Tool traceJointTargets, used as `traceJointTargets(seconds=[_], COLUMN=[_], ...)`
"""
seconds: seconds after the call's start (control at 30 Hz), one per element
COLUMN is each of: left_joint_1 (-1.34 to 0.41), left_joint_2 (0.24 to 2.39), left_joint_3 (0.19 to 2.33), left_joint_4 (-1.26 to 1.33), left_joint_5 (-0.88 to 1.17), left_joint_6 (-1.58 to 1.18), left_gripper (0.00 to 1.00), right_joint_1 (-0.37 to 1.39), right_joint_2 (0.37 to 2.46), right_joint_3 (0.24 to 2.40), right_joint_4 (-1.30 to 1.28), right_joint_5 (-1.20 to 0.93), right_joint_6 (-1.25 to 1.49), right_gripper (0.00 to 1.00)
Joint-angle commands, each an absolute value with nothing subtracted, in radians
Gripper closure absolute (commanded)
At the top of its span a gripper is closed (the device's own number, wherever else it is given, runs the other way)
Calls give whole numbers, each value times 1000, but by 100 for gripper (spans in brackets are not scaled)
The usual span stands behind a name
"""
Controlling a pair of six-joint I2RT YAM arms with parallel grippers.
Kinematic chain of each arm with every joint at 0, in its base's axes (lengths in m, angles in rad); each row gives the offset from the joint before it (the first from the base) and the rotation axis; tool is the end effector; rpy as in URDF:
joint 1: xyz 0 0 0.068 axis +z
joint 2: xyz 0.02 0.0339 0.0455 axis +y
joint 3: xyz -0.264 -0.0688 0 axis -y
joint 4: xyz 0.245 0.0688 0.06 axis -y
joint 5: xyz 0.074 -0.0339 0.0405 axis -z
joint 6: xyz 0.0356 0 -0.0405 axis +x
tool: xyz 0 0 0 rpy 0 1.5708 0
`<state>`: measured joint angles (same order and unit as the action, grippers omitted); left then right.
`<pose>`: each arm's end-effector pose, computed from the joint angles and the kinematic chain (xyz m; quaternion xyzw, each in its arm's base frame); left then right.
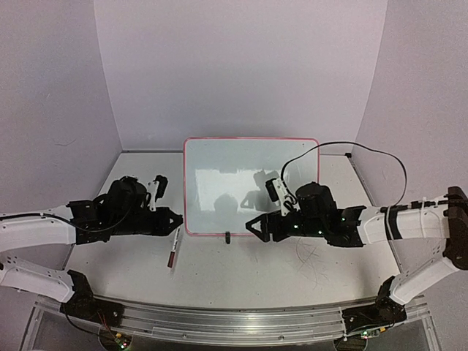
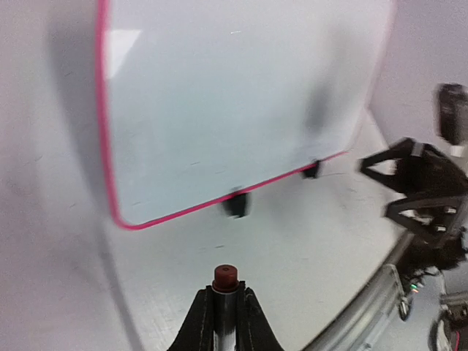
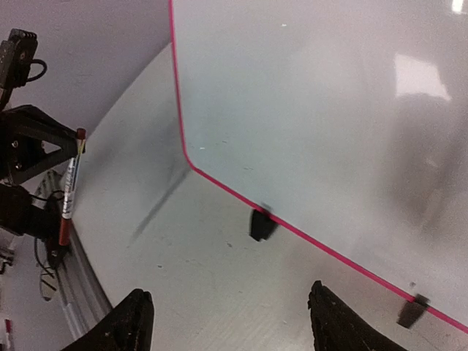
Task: Write a sentence on the whiteboard
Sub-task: Pass from the left arm to the right
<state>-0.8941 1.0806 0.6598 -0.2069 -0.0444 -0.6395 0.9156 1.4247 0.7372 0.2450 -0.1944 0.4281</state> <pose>0.1468 -0.1803 0.2368 0.1031 0.8847 -0.3009 0.3408 0.1819 0.2480 0.2189 -0.2533 0.8037 0.3954 0.3655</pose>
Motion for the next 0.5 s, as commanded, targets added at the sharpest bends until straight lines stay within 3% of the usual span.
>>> traceJointTargets(seconds=[0.0,0.2,0.47], left_joint_1=[-967,-1005,-1008], left_joint_2=[1132,1342,1405], left_joint_3=[690,870,937], left_joint_4=[167,196,247], left_joint_5=[189,292,370], left_joint_6=[-453,-286,-215], left_gripper=[100,100,100], right_joint_1=[923,936,940], right_joint_2=[1517,1573,1565], right_joint_3=[843,860,812], right_joint_4=[415,534,593], right_joint_5=[-544,-711,-738], right_joint_6=[477,534,555], right_gripper=[33,35,46])
